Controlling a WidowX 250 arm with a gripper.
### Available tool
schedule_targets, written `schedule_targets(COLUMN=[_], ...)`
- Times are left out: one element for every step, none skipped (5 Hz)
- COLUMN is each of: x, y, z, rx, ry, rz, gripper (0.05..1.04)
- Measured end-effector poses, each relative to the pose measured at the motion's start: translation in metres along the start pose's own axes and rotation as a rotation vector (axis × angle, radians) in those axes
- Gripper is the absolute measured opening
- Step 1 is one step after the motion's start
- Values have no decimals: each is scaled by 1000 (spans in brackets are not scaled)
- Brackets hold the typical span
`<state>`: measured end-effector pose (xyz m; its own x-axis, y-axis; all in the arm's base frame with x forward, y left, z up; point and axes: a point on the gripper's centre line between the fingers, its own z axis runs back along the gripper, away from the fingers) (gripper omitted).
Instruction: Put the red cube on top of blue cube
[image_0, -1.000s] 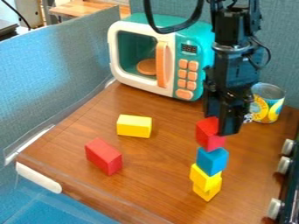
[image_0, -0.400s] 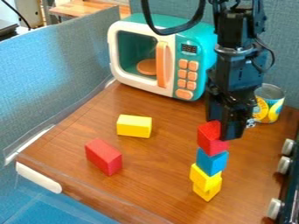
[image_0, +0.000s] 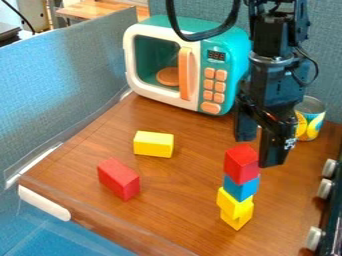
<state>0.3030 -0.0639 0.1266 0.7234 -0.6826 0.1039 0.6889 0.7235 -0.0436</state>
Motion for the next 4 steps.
schedule_targets(x=[-1,-3,-5,-12], y=[9,37,62,73], z=[9,32,42,31], rx=[-19,-63,-49,-29], ry=[-16,-68,-80,-6], rz=[51,187,269,327], gripper=[1011,1004,1002,1001])
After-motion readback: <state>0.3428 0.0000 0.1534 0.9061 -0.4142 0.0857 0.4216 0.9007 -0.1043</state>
